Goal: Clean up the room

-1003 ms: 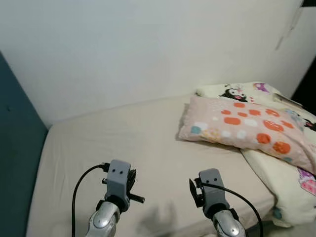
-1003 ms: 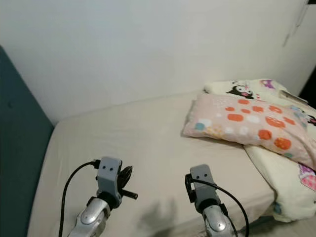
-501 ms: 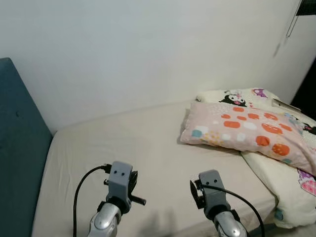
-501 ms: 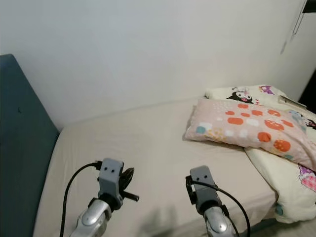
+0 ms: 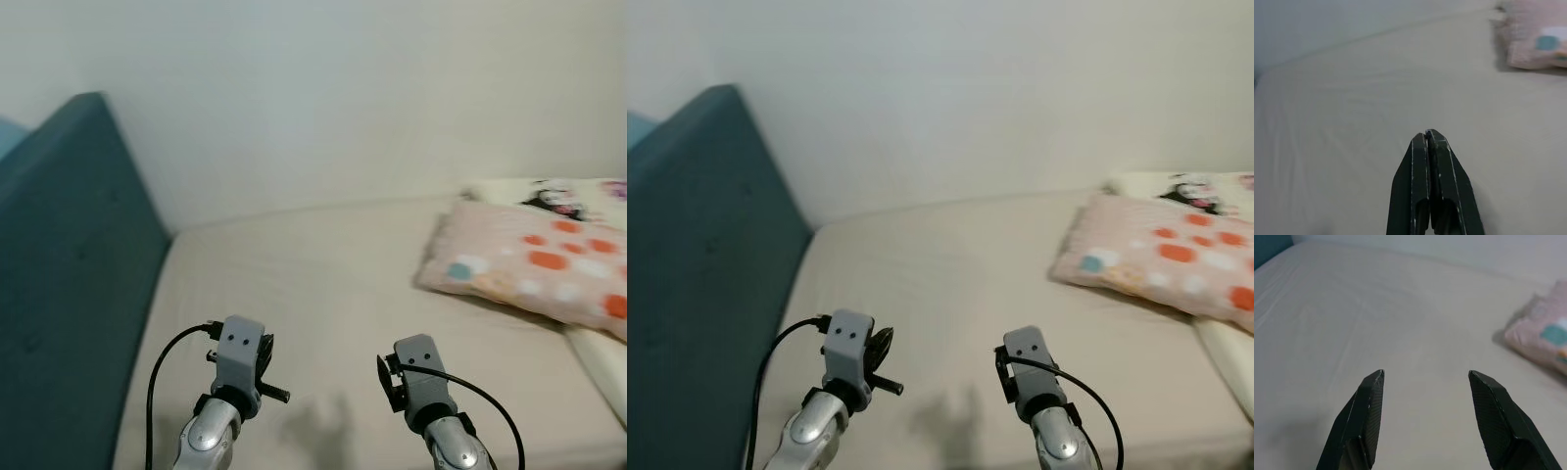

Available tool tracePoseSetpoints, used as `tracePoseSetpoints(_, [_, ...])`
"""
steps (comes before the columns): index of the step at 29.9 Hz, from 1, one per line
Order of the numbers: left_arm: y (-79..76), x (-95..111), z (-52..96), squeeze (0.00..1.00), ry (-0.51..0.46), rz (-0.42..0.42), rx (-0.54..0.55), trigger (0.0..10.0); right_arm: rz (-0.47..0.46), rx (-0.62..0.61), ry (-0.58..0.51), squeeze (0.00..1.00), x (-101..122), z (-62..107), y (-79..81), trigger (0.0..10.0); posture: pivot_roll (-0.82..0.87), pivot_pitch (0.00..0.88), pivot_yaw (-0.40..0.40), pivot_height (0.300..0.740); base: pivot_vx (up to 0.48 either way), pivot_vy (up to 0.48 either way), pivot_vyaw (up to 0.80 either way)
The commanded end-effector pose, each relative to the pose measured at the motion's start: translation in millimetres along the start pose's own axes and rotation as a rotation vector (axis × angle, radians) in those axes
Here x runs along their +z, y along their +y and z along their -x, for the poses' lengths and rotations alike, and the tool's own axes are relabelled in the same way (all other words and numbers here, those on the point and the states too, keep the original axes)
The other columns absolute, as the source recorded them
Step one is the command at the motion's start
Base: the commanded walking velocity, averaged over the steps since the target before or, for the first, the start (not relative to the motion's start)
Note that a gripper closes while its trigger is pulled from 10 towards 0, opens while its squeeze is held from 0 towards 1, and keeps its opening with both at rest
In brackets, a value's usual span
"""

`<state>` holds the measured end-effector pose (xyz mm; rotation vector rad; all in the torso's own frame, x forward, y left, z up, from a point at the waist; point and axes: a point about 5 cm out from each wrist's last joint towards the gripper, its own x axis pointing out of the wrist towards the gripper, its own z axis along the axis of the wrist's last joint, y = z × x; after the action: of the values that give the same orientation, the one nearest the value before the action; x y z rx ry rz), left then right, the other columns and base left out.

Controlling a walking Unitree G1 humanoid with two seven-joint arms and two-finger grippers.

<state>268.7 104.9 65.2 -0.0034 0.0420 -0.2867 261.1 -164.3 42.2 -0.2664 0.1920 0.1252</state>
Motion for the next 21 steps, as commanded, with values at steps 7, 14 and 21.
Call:
tracePoseSetpoints(7, [3.9,-6.1,2.9,0.0,0.026,-0.019,0.007,10.0,0.008,0.013,-0.006,0.0,0.1,0.3,4.0,10.0,-0.02,0.043,0.025,0.74,0.0,0.0,0.8])
tracePoseSetpoints(14, [3.2,-7.3,3.8,0.0,0.033,-0.013,0.002,10.0,-0.015,0.008,-0.009,0.0,-0.3,0.9,3.8,10.0,-0.02,0.045,0.023,0.74,0.0,0.0,0.69])
tracePoseSetpoints(21, [1.7,-8.2,4.1,0.0,0.04,-0.018,-0.013,10.0,-0.029,-0.015,-0.003,0.0,-1.5,0.8,0.8,10.0,-0.02,0.047,0.026,0.74,0.0,0.0,0.0])
